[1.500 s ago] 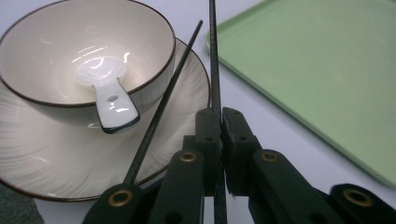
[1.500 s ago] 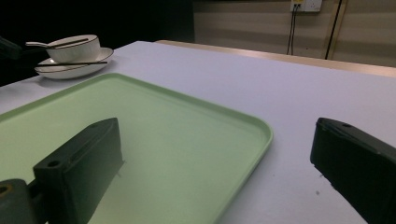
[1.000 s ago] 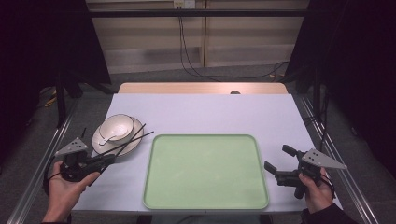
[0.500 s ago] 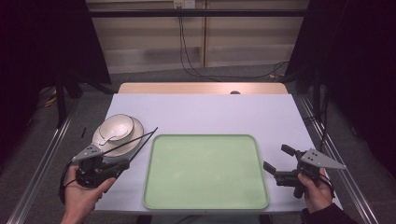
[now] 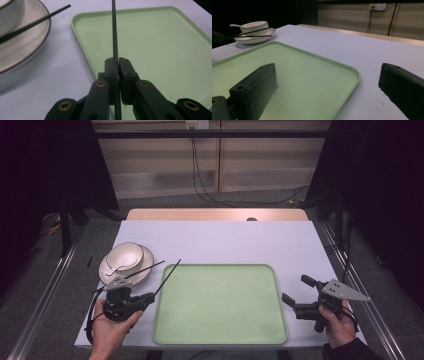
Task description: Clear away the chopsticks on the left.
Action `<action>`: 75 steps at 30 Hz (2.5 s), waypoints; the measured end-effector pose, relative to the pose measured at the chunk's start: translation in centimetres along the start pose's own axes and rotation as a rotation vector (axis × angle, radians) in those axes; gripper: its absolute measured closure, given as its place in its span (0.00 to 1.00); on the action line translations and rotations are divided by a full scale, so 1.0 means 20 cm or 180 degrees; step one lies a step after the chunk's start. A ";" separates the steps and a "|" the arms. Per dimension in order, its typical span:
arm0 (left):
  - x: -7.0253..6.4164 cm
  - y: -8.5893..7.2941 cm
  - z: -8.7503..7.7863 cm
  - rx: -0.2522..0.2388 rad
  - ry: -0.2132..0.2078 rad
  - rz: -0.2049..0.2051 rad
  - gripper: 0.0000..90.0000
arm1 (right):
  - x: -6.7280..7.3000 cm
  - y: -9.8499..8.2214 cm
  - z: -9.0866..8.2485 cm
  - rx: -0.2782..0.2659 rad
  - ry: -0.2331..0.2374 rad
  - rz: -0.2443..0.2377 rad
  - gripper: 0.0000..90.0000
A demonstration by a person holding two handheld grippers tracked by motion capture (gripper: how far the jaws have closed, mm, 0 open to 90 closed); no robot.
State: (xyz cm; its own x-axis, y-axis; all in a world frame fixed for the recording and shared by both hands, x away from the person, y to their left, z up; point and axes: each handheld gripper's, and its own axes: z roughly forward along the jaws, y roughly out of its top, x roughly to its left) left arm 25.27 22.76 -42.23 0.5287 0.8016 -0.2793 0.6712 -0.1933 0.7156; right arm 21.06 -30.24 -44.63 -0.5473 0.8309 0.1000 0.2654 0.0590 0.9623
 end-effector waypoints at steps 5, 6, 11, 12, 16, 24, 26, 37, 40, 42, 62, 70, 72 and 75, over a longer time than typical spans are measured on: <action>-0.05 -0.01 0.06 0.0062 0.0134 -0.0082 0.96 | 0.00 0.00 0.00 0.0011 -0.0001 0.0005 0.02; -0.05 -0.01 0.07 0.0079 0.0139 -0.0088 0.96 | 0.00 0.00 0.00 0.0011 -0.0001 0.0005 0.02; -0.09 0.01 0.12 0.0069 0.0293 -0.0243 0.96 | 0.00 0.00 0.00 0.0014 0.0003 0.0015 0.02; -0.09 0.02 0.13 0.0093 0.0304 -0.0284 0.96 | 0.00 0.00 0.00 0.0010 0.0001 0.0013 0.02; -0.10 0.04 0.16 0.0088 0.0391 -0.0293 0.96 | 0.00 0.00 0.00 0.0004 0.0000 0.0008 0.02; -0.11 0.00 0.20 0.0093 0.0338 -0.0476 0.96 | 0.00 0.00 0.00 -0.0007 0.0010 0.0011 0.02; -0.11 -0.02 0.23 0.0191 0.0350 -0.0482 0.96 | 0.01 0.00 0.00 -0.0003 0.0018 0.0017 0.02; -0.10 -0.06 0.31 0.0378 0.0418 -0.0550 0.95 | 0.00 0.00 0.00 0.0030 0.0033 -0.0027 0.02; -0.10 -0.06 0.32 0.0380 0.0437 -0.0529 0.95 | 0.01 0.00 0.00 0.0031 0.0022 -0.0026 0.02; -0.10 -0.06 0.32 0.0379 0.0427 -0.0541 0.95 | 0.00 0.00 0.00 0.0037 0.0024 -0.0034 0.02; -0.07 -0.03 0.19 -0.0148 -0.0057 -0.0139 0.50 | 0.00 0.00 0.00 0.0039 0.0037 -0.0022 0.02; 0.00 -0.02 0.02 -0.0681 -0.0166 0.0186 0.29 | 0.00 0.00 0.00 0.0029 0.0037 0.0029 0.02; 0.01 -0.02 0.00 -0.0702 -0.0187 0.0235 0.20 | 0.00 0.00 0.00 0.0037 0.0038 0.0026 0.02; 0.05 -0.03 -0.04 -0.0789 -0.0364 0.0470 0.15 | 0.01 0.00 0.00 0.0030 0.0033 0.0044 0.02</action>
State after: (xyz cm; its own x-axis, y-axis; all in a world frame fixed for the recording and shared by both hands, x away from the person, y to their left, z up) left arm 24.98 24.23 -42.48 0.6754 0.7036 -0.2209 0.4431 -0.1478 0.8842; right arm 21.00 -30.13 -44.62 -0.5516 0.8260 0.1160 0.2804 0.0527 0.9584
